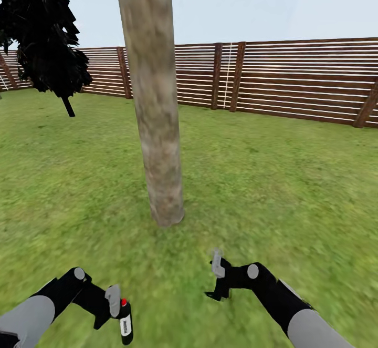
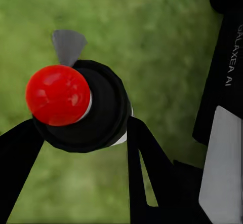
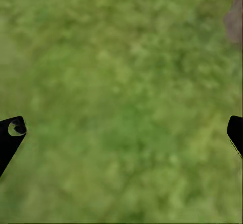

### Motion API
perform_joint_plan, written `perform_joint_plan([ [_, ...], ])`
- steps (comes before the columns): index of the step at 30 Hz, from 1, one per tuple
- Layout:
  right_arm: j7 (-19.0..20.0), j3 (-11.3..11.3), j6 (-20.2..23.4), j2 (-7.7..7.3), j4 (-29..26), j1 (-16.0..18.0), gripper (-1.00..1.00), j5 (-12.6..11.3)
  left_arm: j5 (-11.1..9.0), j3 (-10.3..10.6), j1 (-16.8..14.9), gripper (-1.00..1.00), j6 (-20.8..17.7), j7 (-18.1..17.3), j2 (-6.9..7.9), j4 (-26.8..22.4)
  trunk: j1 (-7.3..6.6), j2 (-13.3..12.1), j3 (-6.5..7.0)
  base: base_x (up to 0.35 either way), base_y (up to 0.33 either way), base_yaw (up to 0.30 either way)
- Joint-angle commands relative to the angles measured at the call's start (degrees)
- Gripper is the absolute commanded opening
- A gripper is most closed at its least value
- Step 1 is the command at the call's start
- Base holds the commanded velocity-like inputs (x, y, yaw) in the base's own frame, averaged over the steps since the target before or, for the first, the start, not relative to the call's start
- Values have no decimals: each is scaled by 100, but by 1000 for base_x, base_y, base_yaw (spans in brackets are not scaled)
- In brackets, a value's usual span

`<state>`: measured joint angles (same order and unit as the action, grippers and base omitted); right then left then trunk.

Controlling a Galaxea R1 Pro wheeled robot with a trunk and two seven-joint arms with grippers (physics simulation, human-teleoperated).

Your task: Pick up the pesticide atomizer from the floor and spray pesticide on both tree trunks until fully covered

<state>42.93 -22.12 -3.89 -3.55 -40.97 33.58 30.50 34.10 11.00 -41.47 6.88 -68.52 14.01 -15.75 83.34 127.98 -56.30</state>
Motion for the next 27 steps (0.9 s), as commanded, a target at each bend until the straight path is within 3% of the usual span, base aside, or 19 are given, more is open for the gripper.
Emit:
perform_joint_plan([
  [1, 11, -8, -27, 209, 9, 4, -100, 66, 59, -13, 4, -100, 45, -12, -65, -101, -1, 2, -5, 0, 0, 0],
  [5, 20, -11, -24, 330, 14, 8, -100, 73, 64, 1, 7, -100, 36, -12, -287, -290, -1, 2, -5, 0, 0, 0],
  [8, 21, -17, -26, 522, 4, 8, -100, 85, 70, 281, -1, -100, 24, 12, -559, -320, -1, 2, -5, 0, 0, 0],
  [15, 26, -26, -33, 608, -15, 8, -100, 86, 70, 406, -2, -100, 16, 54, -728, -476, -1, 2, -5, 0, 0, 0],
  [18, 473, -22, -35, 651, -36, 8, -100, 93, 92, 445, -2, -100, 16, 58, -823, -481, -1, 2, -5, 0, 0, 0],
  [19, 574, -21, -34, 662, -67, 8, -100, 94, 162, 446, -3, -100, 11, 60, -847, -481, -1, 2, -5, 0, 0, 0],
  [20, 665, -21, -34, 671, -130, 8, -100, 93, 360, 445, -4, -100, 3, 80, -906, -481, -1, 2, -5, 0, 0, 0],
  [21, 731, -20, -33, 685, -201, 8, -100, 90, 719, 434, -2, -100, -49, 184, -1007, -481, -1, 2, -5, 0, 0, 0],
  [22, 749, -20, -33, 730, -221, 8, -100, 88, 889, 426, -2, -100, -79, 319, -1083, -476, -1, 2, -5, 0, 0, 0],
  [27, 763, -20, -33, 790, -227, 8, -100, 88, 967, 411, -2, -100, -90, 448, -1179, -505, -1, 2, -5, 0, 0, 0],
])
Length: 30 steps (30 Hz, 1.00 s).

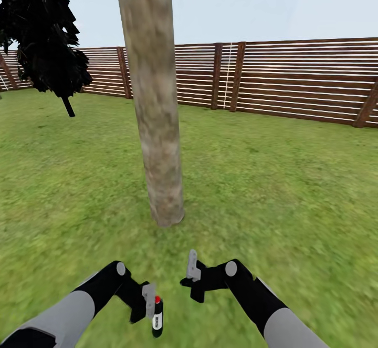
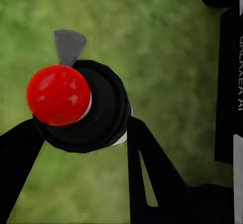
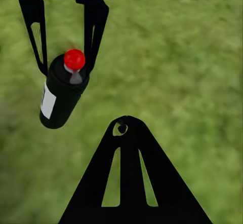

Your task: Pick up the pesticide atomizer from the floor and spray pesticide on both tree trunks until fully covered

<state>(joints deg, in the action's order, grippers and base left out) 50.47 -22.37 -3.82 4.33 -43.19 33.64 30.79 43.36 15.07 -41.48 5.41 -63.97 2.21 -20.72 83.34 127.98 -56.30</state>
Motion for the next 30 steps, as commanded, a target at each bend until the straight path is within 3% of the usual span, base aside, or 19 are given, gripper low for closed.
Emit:
perform_joint_plan([
  [1, 12, 5, -40, 4, -3, 2, -100, 59, 41, -9, -1, -100, 57, -5, -22, -60, -1, 2, -5, 0, 0, 0],
  [6, 14, 5, -40, 6, 6, 2, -100, 59, 4, -44, -1, -100, 73, -3, -52, -227, -1, 2, -5, 0, 0, 0],
  [11, 7, 5, -41, -2, 30, 2, -100, 68, -430, -45, 8, -100, 130, -21, -74, -246, -1, 2, -5, 0, 0, 0],
  [19, 7, 5, -40, -2, 30, 2, -100, 70, -450, -58, -1, -100, 129, 75, -300, -248, -1, 2, -5, 0, 0, 0],
  [23, 7, 5, -40, -1, 30, 2, -100, 68, -803, -58, -1, -100, 155, 196, -326, -241, -1, 2, -5, 0, 0, 0],
  [30, 7, 5, -40, -2, 30, 2, -100, 68, -854, -56, 0, -100, 192, 175, -338, -248, -1, 2, -5, 0, 0, 0],
])
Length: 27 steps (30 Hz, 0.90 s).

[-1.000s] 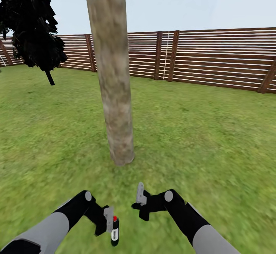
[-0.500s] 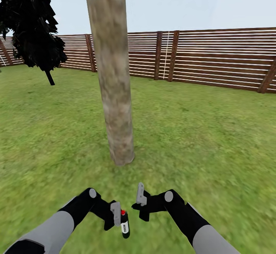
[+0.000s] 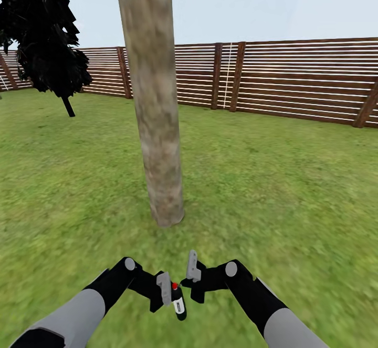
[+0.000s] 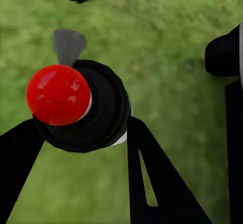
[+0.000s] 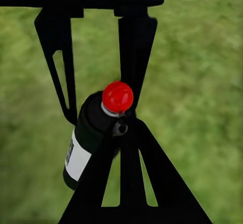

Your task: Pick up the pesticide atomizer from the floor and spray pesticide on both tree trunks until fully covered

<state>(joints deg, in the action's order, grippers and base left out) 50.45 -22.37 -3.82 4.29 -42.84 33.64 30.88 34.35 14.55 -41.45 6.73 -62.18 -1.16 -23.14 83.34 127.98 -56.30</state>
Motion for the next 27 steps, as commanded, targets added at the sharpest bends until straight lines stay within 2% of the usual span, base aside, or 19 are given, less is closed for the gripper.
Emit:
perform_joint_plan([
  [1, 9, 5, -40, 1, -5, 2, -100, 60, 41, -5, -3, -100, 67, -14, -10, -6, -1, 2, -5, 0, 0, 0],
  [11, 9, 5, -40, 1, -5, 2, -100, 67, 24, -10, -4, -100, 74, -31, -34, -6, -1, 2, -5, 0, 0, 0],
  [16, 9, 5, -40, 1, -5, 2, -100, 68, -242, -5, -4, -100, 304, -31, -26, 8, -1, 2, -5, 0, 0, 0],
  [27, 9, 5, -40, 1, -5, 2, -100, 68, -279, -5, 4, -100, 355, -31, -15, 30, -1, 2, -5, 0, 0, 0],
])
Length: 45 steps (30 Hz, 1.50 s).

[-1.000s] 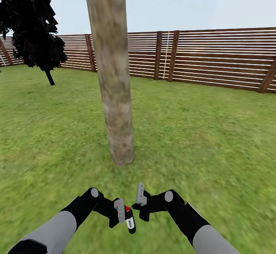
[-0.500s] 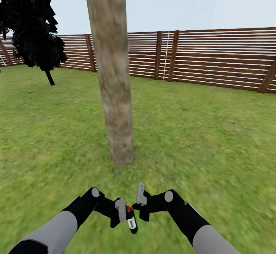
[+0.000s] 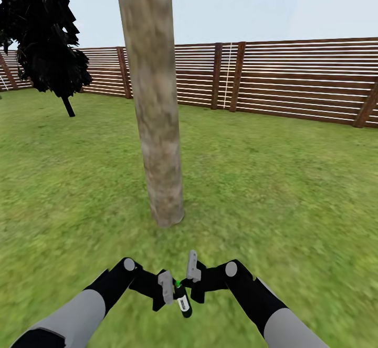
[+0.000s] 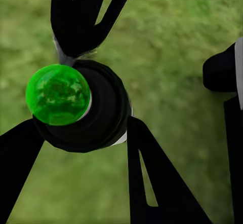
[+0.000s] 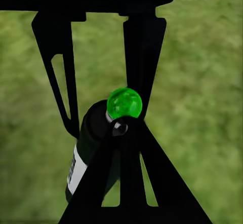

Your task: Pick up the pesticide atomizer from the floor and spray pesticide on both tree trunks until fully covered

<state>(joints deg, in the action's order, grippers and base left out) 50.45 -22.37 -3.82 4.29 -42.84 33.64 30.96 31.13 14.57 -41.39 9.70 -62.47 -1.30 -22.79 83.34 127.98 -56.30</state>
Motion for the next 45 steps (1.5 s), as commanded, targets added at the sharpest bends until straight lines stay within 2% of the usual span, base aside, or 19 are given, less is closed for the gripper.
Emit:
perform_joint_plan([
  [1, 9, 5, -40, 1, -5, 2, -100, 59, 45, -14, -2, -100, 60, -2, 12, 2, -1, 2, -5, 0, 0, 0],
  [5, 9, 5, -40, 1, -5, 2, -100, 59, 72, -9, 30, -100, 74, -2, 233, 63, -1, 2, -5, 0, 0, 0],
  [14, 9, 12, -40, -5, 9, 2, -100, 59, 120, 9, 82, -100, 87, 29, 1566, 81, -1, 2, -5, 0, 0, 0],
  [15, 6, 11, -40, -21, 12, 2, -100, 60, 114, 5, 88, -100, 142, 46, 2023, 92, -1, 2, -5, 0, 0, 0],
  [16, -9, 10, -38, -43, 18, 2, -100, 59, 93, -4, 90, -100, 134, 94, 2204, 177, -1, 2, -5, 0, 0, 0],
  [18, -284, 52, -24, -67, 178, 2, -100, 57, 17, -32, 92, -100, 90, 843, 2293, 545, -1, 2, -5, 0, 0, 0],
  [20, -1164, 291, 124, -110, 609, 1, -100, 42, -190, -100, 93, -100, 85, 1797, 2272, 1083, -1, 2, -5, 0, 0, 0],
  [21, -1902, 570, 241, -147, 988, -3, -100, 34, -413, -123, 93, -100, 96, 2282, 2215, 1483, -1, 2, -5, 0, 0, 0],
  [25, -4755, 2206, 353, -189, 2379, -6, -100, -5, -2024, -190, 176, -100, 114, 3834, 1653, 2313, -1, 2, -5, 0, 0, 0],
  [26, -5085, 2531, 352, -190, 2454, -6, -100, -7, -2282, -197, 204, -100, 108, 4073, 1550, 2338, -1, 2, -5, 0, 0, 0],
  [27, -5517, 3313, 349, -195, 2538, -10, -100, -10, -2838, -204, 233, -100, 84, 4593, 1324, 2365, -1, 2, -5, 0, 0, 0],
  [29, -5727, 4457, 343, -288, 2579, -19, -100, -9, -3435, -212, 248, -100, 19, 5123, 1135, 2373, -1, 2, -5, 0, 0, 0],
  [30, -5746, 4888, 341, -351, 2589, -22, -100, -6, -3673, -216, 251, -100, -84, 5262, 1101, 2374, -1, 2, -5, 0, 0, 0],
  [31, -5755, 5134, 338, -415, 2597, -25, -100, 0, -3903, -216, 252, -100, -276, 5335, 1086, 2372, -1, 2, -5, 0, 0, 0],
  [33, -5757, 5352, 278, -518, 2616, -110, -100, 29, -4318, -196, 254, -100, -877, 5407, 1061, 2328, -1, 2, -5, 0, 0, 0],
  [38, -5763, 5390, -13, -564, 2637, -258, -100, 34, -4403, -188, 201, -100, -1252, 5412, 991, 1983, -1, 2, -5, 0, 0, 0],
  [39, -5766, 5391, -31, -571, 2711, -284, 100, 33, -4408, -193, 193, -100, -1498, 5412, 987, 1792, -1, 2, -5, 0, 0, 0],
  [43, -5774, 5391, -326, -578, 2997, -406, 100, 49, -4402, -196, 188, -100, -2853, 5419, 878, 268, -1, 2, -5, 0, 0, 0],
  [45, -5779, 5392, -346, -578, 3009, -425, 100, 48, -4367, -187, 185, -100, -2994, 5420, 825, -169, -1, 2, -5, 0, 0, 0],
])
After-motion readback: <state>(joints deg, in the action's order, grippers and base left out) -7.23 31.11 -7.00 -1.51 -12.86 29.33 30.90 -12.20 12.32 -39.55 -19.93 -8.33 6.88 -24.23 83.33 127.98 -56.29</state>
